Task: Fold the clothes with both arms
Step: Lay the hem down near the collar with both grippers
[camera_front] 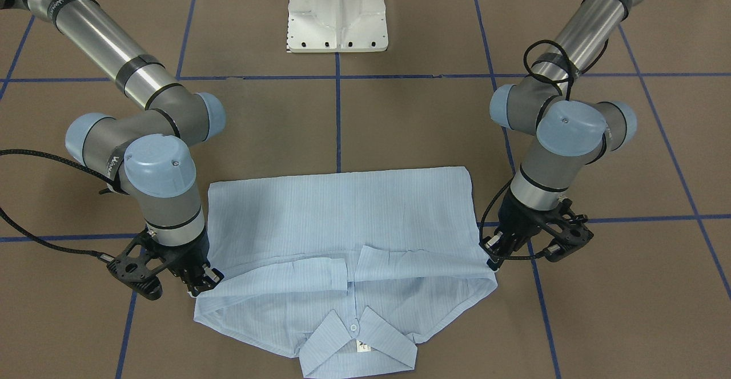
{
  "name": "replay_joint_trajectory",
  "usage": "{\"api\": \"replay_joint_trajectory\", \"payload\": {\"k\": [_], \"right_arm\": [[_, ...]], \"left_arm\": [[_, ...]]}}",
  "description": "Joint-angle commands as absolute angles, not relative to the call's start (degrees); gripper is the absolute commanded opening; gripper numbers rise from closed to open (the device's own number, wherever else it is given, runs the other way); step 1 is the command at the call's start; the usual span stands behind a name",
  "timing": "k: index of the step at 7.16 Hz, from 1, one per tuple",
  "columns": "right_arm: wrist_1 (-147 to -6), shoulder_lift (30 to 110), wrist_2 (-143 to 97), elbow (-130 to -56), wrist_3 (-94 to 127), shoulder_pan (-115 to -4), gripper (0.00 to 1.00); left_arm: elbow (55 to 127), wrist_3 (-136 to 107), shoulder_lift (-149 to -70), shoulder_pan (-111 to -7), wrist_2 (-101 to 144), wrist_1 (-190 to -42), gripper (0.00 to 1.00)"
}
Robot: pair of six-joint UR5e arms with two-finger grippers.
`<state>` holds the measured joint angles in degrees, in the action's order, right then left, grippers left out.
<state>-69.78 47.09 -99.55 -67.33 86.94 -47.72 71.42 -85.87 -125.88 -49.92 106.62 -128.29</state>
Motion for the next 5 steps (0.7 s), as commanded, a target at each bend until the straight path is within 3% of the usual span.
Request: {"api": "replay_joint_trajectory", "payload": {"k": [1,5], "right_arm": [[-69.52,46.06,-99.58,-65.57,87.01,-47.73,0.0],[-68.91,44.31,-99.67,-63.12,87.1,-47.64,0.0]], "left_arm": [[67.43,-85.87,-126.65,-49.92,106.52,-132.26,0.0],[67.06,-85.87,-126.74,-49.83,106.52,-132.28,0.0]]}}
